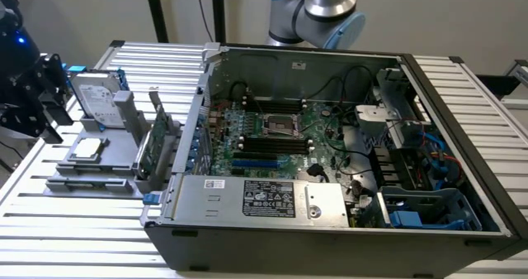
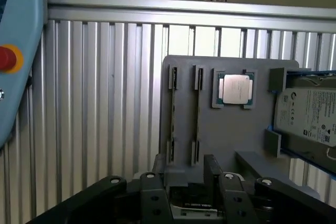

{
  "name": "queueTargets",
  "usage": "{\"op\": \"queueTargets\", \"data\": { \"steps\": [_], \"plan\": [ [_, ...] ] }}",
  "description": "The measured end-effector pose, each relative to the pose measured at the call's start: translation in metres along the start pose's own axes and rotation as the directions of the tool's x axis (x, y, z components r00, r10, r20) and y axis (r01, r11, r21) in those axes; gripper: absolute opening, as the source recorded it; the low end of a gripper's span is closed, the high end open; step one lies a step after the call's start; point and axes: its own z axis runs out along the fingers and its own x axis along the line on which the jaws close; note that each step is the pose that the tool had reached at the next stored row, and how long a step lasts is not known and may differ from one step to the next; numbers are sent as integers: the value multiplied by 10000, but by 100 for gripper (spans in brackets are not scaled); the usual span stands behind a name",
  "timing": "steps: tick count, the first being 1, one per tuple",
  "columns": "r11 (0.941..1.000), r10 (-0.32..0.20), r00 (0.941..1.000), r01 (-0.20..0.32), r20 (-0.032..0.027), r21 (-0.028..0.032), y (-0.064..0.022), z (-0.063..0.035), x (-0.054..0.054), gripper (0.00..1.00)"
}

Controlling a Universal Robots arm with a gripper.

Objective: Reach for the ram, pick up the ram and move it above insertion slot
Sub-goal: 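Pick up the ram and move it above insertion slot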

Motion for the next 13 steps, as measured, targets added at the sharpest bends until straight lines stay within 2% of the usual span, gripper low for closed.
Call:
{"op": "queueTargets", "data": {
  "steps": [13],
  "plan": [
    [10000,-33,10000,33,0,-2,2,235,9,42]
  ]
}}
